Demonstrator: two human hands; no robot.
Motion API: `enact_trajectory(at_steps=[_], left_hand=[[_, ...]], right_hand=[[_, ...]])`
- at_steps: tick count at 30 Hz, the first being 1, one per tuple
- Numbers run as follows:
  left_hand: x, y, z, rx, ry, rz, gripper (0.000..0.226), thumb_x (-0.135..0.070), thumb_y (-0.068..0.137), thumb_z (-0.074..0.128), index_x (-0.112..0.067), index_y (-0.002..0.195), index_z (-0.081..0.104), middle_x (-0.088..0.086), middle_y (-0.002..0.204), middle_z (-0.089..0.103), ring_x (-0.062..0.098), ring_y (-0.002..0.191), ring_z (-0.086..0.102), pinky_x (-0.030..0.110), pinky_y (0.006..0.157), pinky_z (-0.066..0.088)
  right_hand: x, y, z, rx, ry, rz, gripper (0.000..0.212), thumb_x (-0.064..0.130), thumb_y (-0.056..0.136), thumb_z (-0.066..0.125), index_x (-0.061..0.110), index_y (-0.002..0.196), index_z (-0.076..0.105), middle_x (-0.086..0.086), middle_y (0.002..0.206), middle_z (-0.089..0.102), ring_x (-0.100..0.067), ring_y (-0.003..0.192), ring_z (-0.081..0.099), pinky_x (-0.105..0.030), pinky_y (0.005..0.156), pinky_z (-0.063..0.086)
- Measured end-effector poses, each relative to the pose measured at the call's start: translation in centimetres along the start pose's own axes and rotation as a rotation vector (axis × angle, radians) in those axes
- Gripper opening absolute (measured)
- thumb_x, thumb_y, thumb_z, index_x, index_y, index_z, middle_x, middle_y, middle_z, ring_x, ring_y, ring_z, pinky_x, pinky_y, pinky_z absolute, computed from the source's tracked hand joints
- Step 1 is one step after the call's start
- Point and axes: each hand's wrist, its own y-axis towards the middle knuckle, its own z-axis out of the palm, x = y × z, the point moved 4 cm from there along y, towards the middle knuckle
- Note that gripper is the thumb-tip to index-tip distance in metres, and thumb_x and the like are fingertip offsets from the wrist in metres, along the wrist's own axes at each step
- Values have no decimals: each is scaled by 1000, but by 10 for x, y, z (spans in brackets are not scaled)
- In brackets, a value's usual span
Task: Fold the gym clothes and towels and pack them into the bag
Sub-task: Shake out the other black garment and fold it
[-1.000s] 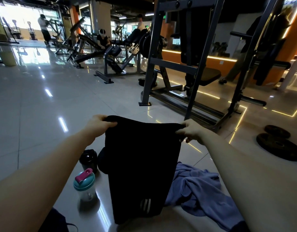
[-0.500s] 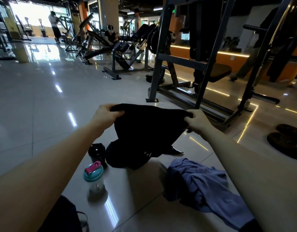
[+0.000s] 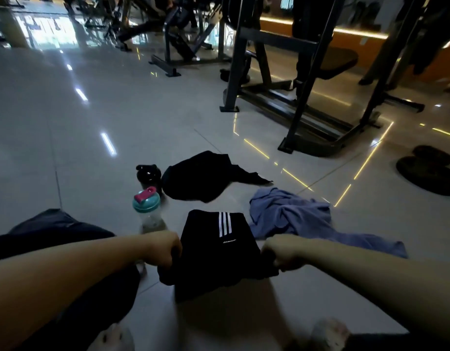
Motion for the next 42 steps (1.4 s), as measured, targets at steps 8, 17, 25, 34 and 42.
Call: enact_trajectory(at_steps=[8, 17, 25, 34, 42], left_hand=[[-24, -3, 76, 437, -48, 2, 11, -11, 82, 78, -16, 89, 71, 5, 105, 74, 23, 95, 71, 26, 71, 56], [-24, -11, 127, 791, -244, -126, 47, 8, 88, 56, -7, 133, 61, 14, 118, 68, 33, 109, 69, 35, 73, 61], [13, 37, 68, 318, -575, -223, 24, 11, 83, 60, -12, 88, 66, 13, 81, 67, 24, 73, 67, 35, 68, 59], [38, 86, 84, -233, -771, -324, 18, -3, 85, 61, -15, 79, 72, 2, 82, 70, 14, 76, 63, 24, 66, 48], [38, 115, 128, -366, -1284, -392, 10, -3, 89, 62, -8, 88, 70, 7, 72, 64, 21, 63, 57, 24, 55, 41]], right_hand=[[25, -11, 93, 268, 165, -73, 31, 2, 96, 59, 32, 94, 59, -5, 94, 66, -13, 66, 61, -36, 62, 56], [32, -25, 118, 701, 404, 96, 29, -5, 97, 44, -4, 122, 58, -16, 98, 69, -40, 90, 69, -41, 75, 59], [-4, 15, 55, 371, 461, 158, 23, 3, 94, 51, -2, 105, 70, -22, 98, 74, -31, 76, 74, -38, 74, 60], [-24, 86, 48, -159, 262, 149, 17, 4, 86, 53, 10, 71, 49, -18, 77, 54, -29, 68, 46, -34, 55, 29], [-68, 99, 121, -249, 1151, 353, 16, -8, 94, 45, 7, 88, 41, -11, 79, 43, -20, 66, 41, -33, 60, 33]])
